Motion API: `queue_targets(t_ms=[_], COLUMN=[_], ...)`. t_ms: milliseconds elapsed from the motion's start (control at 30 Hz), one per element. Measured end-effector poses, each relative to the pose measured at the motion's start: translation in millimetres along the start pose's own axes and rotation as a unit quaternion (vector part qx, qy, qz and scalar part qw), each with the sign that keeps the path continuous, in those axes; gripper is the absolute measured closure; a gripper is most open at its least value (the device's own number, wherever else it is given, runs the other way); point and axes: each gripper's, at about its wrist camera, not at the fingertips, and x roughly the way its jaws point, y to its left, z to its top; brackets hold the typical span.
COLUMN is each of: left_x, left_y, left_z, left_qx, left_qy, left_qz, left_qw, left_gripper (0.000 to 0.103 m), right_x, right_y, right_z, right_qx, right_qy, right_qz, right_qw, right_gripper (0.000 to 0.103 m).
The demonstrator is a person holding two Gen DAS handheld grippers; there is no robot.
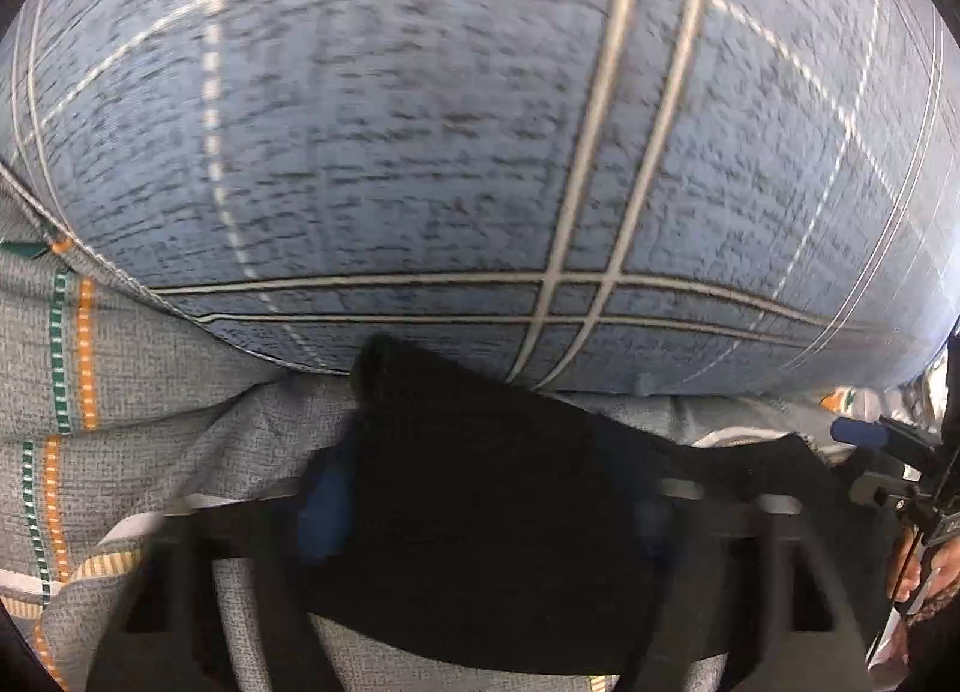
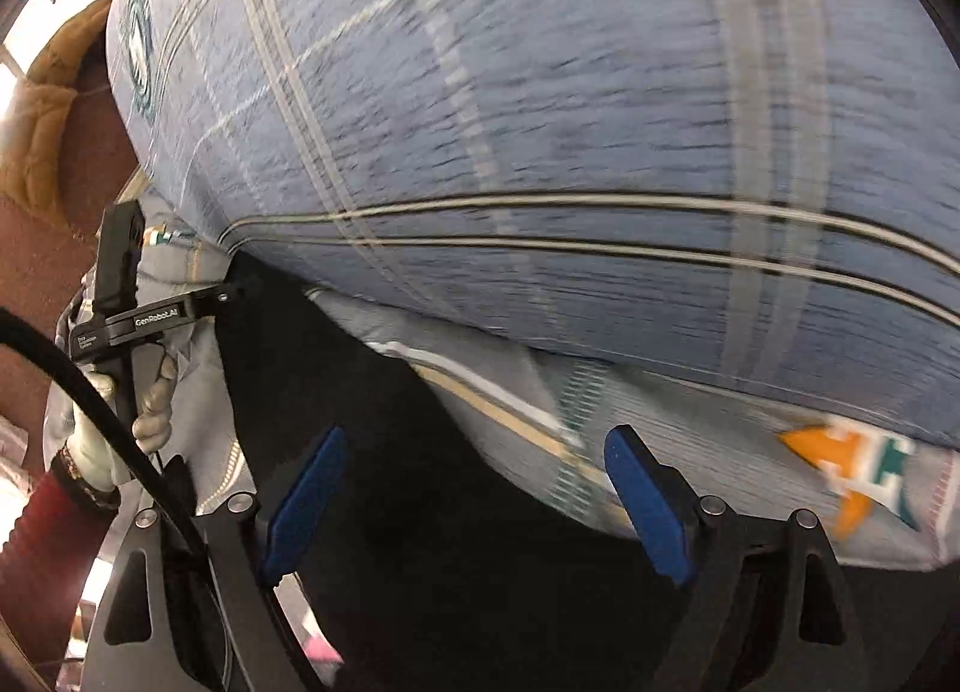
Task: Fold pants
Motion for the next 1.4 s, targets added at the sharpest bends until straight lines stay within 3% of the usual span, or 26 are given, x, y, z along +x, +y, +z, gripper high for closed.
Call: queue_targets(t_ms=[33,67,167,200,233,400,700,967,1067,1400], left_x=[2.1,5.2,2.7,-2.2,-7.4,-35.5,-109.1,-167.7,-180.3,-208.3], left_y=[-1.7,-3.3,-4.2,-2.9,-1.6,0.9,-5.4,-10.9,-28.3,-20.7], left_z=[-0.4,-1.5,-4.5,-5.9,-7.3,-11.4,-30.9,-94.7,-118.3,-210.8], left_qx=[0.005,0.011,0.015,0.014,0.013,0.017,0.012,0.030,0.039,0.047], left_qy=[0.004,0.011,0.006,0.001,-0.004,-0.030,-0.094,-0.120,-0.129,-0.151], left_qz=[0.008,0.013,0.012,0.013,0.013,-0.001,-0.029,-0.035,-0.025,-0.020], left_qw=[1.0000,0.9998,0.9998,0.9998,0.9998,0.9994,0.9951,0.9917,0.9906,0.9871], left_gripper=[0.091,0.094,0.094,0.094,0.094,0.095,0.095,0.095,0.095,0.094], right_x=[8.6,15.1,30.2,33.5,35.0,11.6,-50.7,-82.1,-85.2,-86.6], right_y=[5.7,10.1,23.1,26.5,28.7,42.6,92.3,126.6,135.9,159.1], right_z=[1.6,2.6,2.3,1.4,1.0,-6.3,-35.5,-91.6,-117.3,-205.3], right_qx=[-0.004,-0.009,-0.029,-0.031,-0.028,-0.029,-0.065,-0.076,-0.071,-0.086], right_qy=[0.007,0.012,0.029,0.034,0.036,0.004,-0.054,-0.067,-0.074,-0.100], right_qz=[0.001,0.001,-0.009,-0.013,-0.016,-0.041,-0.095,-0.111,-0.114,-0.150], right_qw=[1.000,1.000,0.999,0.999,0.999,0.999,0.992,0.989,0.988,0.980], right_gripper=[0.013,0.015,0.045,0.069,0.079,0.086,0.087,0.087,0.087,0.087])
